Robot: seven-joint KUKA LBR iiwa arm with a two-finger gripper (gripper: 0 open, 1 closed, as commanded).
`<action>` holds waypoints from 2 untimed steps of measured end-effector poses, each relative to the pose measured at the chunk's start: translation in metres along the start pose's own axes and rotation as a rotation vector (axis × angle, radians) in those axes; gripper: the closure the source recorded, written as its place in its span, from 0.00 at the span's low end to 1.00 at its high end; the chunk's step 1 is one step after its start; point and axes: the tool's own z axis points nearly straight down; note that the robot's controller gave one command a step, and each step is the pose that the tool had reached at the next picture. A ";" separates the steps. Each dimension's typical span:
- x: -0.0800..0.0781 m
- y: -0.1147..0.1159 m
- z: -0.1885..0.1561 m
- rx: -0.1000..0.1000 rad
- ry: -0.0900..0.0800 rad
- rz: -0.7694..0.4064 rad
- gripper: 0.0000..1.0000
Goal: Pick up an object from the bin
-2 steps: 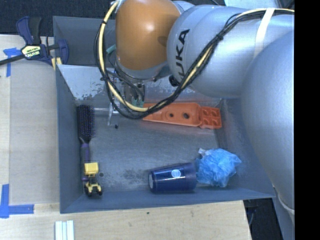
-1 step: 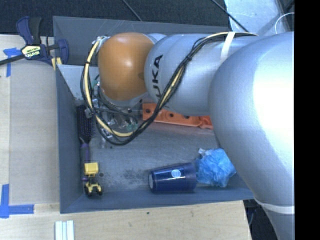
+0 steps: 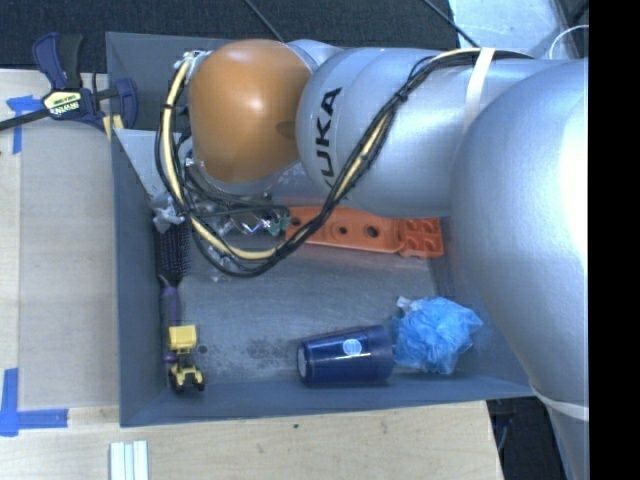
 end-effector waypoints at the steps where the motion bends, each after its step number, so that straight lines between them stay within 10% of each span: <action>1: -0.011 -0.009 0.053 -0.005 0.008 -0.134 0.00; 2: -0.014 -0.021 0.080 0.005 -0.003 -0.581 0.00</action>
Offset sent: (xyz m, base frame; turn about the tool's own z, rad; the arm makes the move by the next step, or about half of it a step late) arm 0.0219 -0.0037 -0.0826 -0.5877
